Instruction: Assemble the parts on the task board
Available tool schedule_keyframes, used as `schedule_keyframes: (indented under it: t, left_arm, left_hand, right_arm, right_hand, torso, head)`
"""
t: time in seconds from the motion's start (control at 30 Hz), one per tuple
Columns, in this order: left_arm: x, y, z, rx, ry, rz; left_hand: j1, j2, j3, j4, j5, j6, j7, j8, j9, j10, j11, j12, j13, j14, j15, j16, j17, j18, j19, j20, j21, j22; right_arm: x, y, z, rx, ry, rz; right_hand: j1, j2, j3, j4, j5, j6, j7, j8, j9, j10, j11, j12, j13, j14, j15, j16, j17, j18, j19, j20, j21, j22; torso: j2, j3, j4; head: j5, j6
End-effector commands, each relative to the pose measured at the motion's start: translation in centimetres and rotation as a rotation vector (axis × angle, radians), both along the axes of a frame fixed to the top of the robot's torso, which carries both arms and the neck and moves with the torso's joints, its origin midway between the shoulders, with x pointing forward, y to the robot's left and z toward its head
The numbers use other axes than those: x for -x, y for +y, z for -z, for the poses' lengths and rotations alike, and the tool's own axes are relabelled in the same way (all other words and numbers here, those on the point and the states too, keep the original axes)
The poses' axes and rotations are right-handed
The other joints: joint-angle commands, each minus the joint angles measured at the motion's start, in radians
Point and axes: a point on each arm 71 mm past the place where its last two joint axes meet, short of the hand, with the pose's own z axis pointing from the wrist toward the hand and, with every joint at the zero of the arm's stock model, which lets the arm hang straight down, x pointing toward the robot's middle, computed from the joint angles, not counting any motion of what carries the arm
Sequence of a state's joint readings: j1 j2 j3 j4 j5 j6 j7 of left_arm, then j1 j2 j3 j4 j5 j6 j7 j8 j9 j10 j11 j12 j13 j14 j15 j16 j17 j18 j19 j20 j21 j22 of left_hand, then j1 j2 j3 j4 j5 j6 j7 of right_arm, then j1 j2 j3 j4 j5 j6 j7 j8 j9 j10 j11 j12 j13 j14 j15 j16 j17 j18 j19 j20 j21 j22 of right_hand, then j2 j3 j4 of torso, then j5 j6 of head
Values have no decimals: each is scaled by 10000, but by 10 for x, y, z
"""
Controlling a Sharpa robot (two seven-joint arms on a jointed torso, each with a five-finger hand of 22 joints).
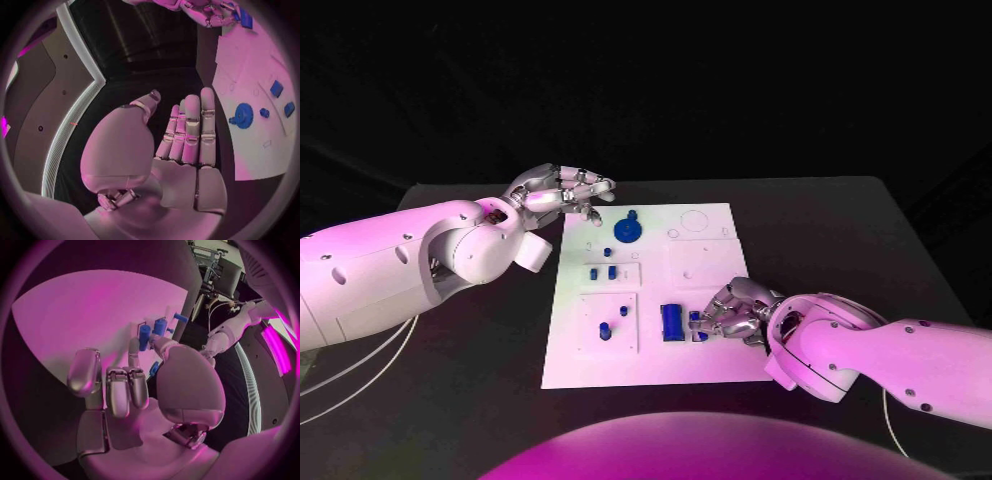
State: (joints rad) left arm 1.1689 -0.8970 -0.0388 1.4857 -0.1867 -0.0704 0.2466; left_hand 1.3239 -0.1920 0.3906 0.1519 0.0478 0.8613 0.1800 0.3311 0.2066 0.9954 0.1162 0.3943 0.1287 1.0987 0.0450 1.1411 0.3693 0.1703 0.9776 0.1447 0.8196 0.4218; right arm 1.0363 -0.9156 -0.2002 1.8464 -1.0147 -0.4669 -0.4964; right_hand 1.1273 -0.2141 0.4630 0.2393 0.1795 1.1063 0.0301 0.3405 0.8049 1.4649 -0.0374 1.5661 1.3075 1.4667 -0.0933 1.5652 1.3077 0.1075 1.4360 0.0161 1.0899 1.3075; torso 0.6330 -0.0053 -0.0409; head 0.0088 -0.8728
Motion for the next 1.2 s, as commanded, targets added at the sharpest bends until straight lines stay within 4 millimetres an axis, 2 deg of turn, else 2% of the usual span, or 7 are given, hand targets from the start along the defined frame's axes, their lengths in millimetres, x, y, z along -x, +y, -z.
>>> schedule_keyframes:
  t: [0.03, 0.23, 0.43, 0.8, 1.0, 1.2]
  left_arm:
    - [1, -2, -1, 127, 16, 167]
    - [1, -2, -1, 124, 17, 163]
    - [1, -2, -1, 120, 17, 159]
    - [1, -2, -1, 118, 18, 155]
    - [1, -2, -1, 117, 18, 157]
    - [1, -1, -1, 104, 15, 137]
  left_hand:
    - [18, 48, 13, 52, 31, -45, -7, 37, -13, -70, 1, 41, 14, -35, 6, 44, -16, 130, 75, -3, -38, -11]
    - [18, 48, 13, 52, 31, -45, -7, 37, -13, -70, 1, 41, 14, -35, 6, 44, -16, 130, 75, -3, -38, -11]
    - [18, 48, 13, 52, 31, -45, -7, 37, -13, -70, 1, 41, 14, -35, 6, 44, -16, 130, 75, -3, -38, -11]
    - [18, 48, 13, 52, 31, -45, -7, 37, -13, -70, 1, 41, 14, -35, 6, 44, -16, 130, 75, -3, -38, -11]
    - [18, 48, 13, 52, 31, -45, -7, 37, -13, -70, 1, 41, 14, -35, 6, 44, -16, 130, 75, -3, -38, -11]
    - [18, 48, 13, 52, 31, -45, -7, 37, -13, -70, 1, 41, 14, -35, 6, 44, -16, 130, 75, -3, -38, -11]
  right_arm:
    - [1, 0, 1, 86, 125, -105]
    - [1, 1, 1, 76, 114, -109]
    - [1, 1, 1, 51, 95, -129]
    - [0, 1, 1, 65, 44, -132]
    - [1, -2, 1, 104, 31, -195]
    - [5, -5, 2, 179, 347, -684]
  right_hand:
    - [-151, 29, -92, 55, 1, 79, -33, 19, 6, 1059, -63, 47, 2633, 1041, -66, 56, 2631, -176, 26, -45, -34, 562]
    - [-368, 99, -280, 261, 5, 99, -38, 48, 64, 1059, -69, 47, 2633, 1041, -72, 56, 2631, -175, 28, -53, -59, 565]
    - [-626, 66, -594, 460, -25, 117, -35, 77, 122, 1059, -67, 47, 2633, 1041, -72, 56, 2631, -176, 33, -56, -73, 573]
    - [-1263, 166, -1296, 532, -16, 106, -57, 81, 204, 1059, -83, 47, 2633, 1041, -84, 56, 2631, -176, 45, -64, -106, 593]
    - [-1220, 142, -1368, 498, -8, 102, -67, 82, 217, 1059, -89, 47, 2633, 1041, -87, 56, 2631, -172, 42, -67, -125, 590]
    - [-654, 36, -1580, 416, 5, 97, -81, 93, 271, 1059, -104, 47, 2633, 1041, -102, 56, 2631, -168, 38, -80, -174, 593]
  torso:
    - [-5, -8, 4]
    - [-2, -11, 2]
    - [-1, -7, 4]
    - [-6, -7, -2]
    - [-8, -4, -2]
    - [-10, -9, -11]
  head:
    - [-2, 2]
    - [4, 2]
    - [22, 2]
    - [11, 2]
    - [6, 2]
    - [10, 2]
